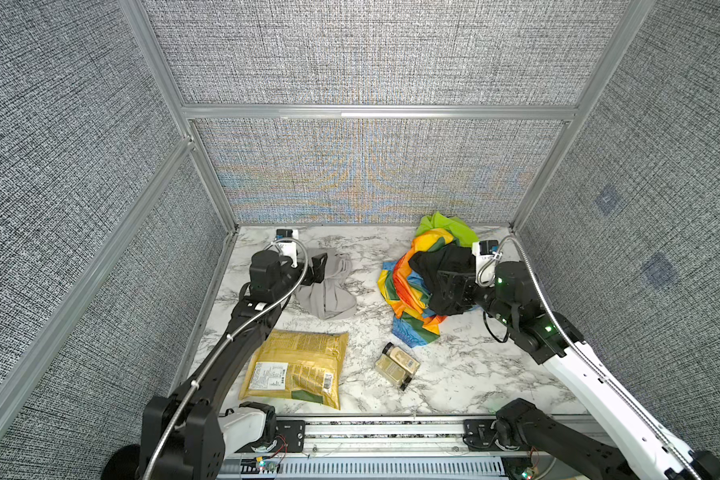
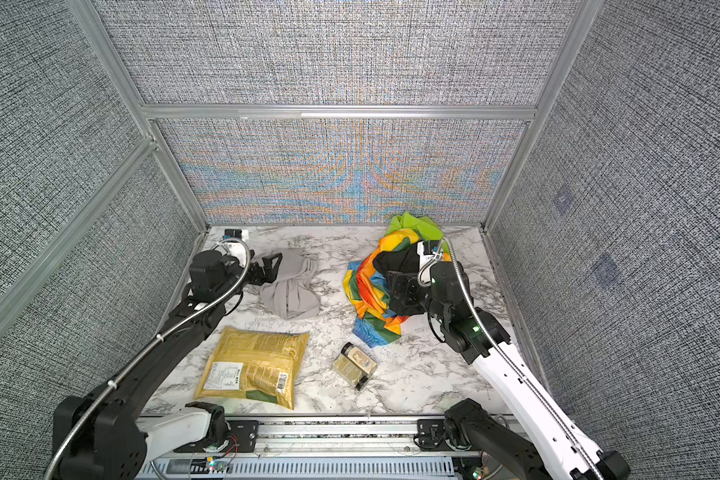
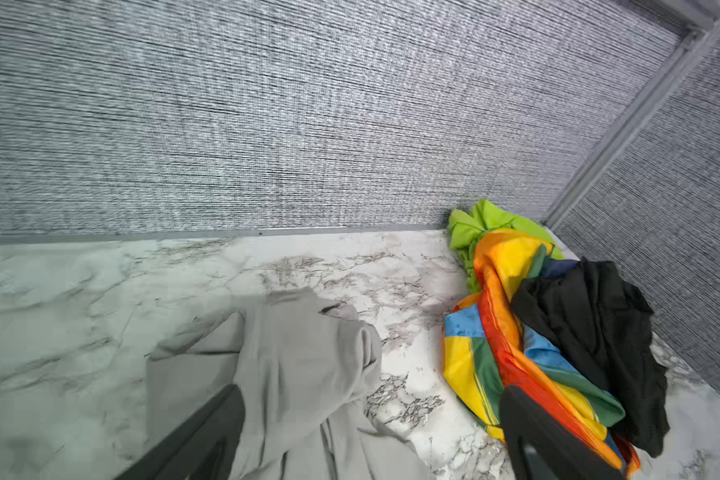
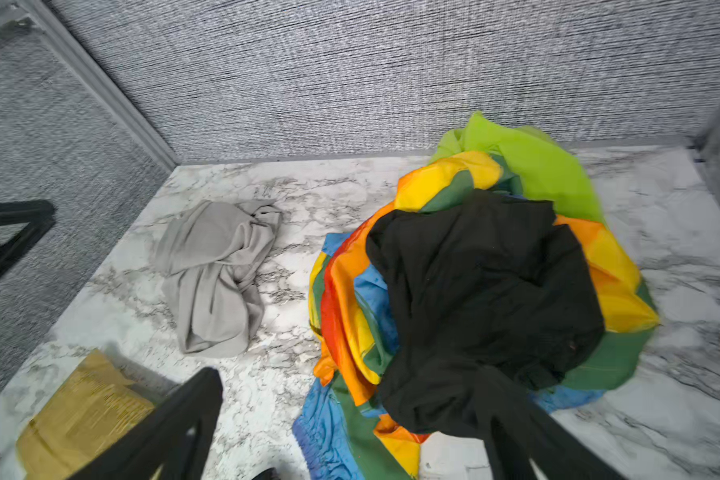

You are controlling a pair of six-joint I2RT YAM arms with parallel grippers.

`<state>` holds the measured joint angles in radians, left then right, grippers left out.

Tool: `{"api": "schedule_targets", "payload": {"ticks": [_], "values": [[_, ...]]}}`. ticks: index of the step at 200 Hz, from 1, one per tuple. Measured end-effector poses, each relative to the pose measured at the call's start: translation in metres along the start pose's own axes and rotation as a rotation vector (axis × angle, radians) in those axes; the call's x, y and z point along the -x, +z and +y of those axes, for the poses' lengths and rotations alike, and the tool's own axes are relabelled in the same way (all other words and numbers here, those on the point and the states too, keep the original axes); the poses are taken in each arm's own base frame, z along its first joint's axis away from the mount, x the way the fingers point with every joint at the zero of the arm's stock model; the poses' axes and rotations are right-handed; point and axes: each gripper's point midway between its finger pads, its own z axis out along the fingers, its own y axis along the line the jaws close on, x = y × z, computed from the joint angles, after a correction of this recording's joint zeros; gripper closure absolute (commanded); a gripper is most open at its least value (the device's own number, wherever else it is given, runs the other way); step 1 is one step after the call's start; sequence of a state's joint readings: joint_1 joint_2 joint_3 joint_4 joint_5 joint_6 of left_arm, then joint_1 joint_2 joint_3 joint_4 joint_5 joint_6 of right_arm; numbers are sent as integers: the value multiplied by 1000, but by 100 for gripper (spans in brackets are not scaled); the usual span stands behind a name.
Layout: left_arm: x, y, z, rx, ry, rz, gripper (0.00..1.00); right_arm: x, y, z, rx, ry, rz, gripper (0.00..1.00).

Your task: Pick out a specific cloth from the pile

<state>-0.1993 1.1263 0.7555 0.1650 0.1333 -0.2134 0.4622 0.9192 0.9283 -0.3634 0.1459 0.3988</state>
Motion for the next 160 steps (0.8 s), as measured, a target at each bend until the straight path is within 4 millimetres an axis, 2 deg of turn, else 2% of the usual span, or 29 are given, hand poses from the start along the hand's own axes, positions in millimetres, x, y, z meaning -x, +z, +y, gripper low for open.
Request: {"api": "schedule_targets", "payload": {"ticks": [15, 39, 60, 75, 104, 137, 160], "values": [[-22, -10, 24, 118, -6, -5, 1, -16, 5, -19, -83, -15, -13, 1], [-65, -22, 67, 314, 14, 9, 1, -50, 19, -62, -269, -71, -13, 1], [-87, -26, 94, 425, 79, -8, 1, -70, 31, -95, -394, -131, -21, 1], [-96, -24, 108, 474, 113, -11, 2, -78, 39, -114, -459, -161, -21, 1], [-113, -17, 123, 503, 193, -17, 1, -79, 49, -145, -549, -175, -44, 1], [-90, -21, 118, 468, 246, -163, 1, -86, 64, -182, -599, -165, -59, 1], [-69, -16, 114, 447, 259, -214, 1, -88, 78, -195, -597, -160, -61, 1]]}}
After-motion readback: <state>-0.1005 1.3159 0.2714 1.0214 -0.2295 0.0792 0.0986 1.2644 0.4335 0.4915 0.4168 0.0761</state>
